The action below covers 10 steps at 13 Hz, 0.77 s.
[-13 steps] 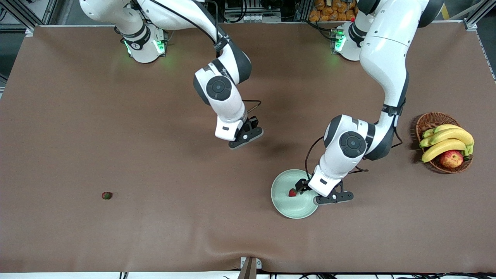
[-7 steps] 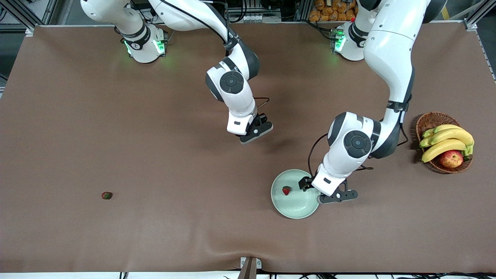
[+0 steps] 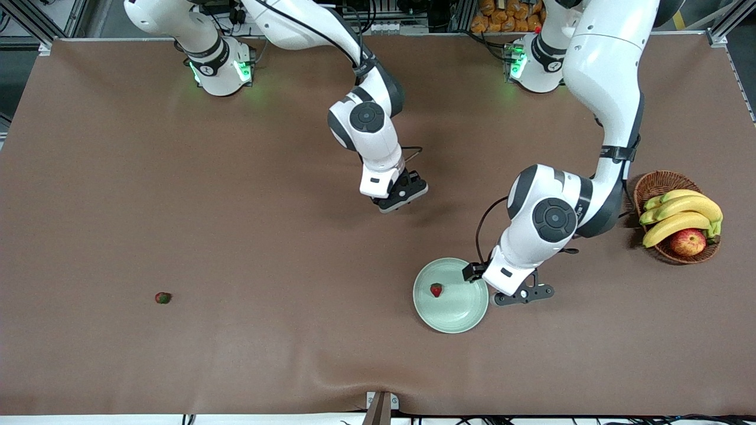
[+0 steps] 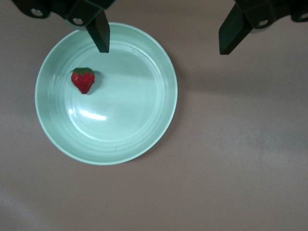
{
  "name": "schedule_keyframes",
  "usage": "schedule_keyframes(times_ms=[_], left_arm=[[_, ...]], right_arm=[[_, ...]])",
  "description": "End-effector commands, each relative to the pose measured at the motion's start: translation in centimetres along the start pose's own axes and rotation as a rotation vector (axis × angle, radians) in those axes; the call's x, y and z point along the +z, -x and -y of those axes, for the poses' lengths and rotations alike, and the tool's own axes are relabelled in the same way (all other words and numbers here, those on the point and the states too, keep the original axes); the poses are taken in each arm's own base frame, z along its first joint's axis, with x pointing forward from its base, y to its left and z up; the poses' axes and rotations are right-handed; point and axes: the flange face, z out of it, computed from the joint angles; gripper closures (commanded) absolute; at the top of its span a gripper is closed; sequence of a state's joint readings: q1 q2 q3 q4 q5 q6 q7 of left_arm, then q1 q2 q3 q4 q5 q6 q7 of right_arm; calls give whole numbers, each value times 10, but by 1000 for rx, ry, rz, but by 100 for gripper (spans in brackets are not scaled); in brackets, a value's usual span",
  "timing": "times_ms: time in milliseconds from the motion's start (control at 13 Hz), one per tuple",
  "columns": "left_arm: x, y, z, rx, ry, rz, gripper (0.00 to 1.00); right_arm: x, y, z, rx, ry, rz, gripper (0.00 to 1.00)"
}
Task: Collect all strawberries into plate
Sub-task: 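Carry the strawberry to mid-table and release it from the right gripper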
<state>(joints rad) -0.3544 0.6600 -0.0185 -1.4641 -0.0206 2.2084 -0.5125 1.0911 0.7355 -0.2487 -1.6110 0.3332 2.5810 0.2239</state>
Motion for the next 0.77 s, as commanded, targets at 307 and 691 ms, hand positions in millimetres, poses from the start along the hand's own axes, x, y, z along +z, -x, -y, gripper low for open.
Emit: schedule_keyframes(times_ms=[307,691], left_arm=[[-20,9,23,-9,-60,87,0],[-30,10,26,-1,-66,105,0]], right_arm=[[22,9,-3,11,14,0,0],[-15,-13,-18,33,-2,-17,0]])
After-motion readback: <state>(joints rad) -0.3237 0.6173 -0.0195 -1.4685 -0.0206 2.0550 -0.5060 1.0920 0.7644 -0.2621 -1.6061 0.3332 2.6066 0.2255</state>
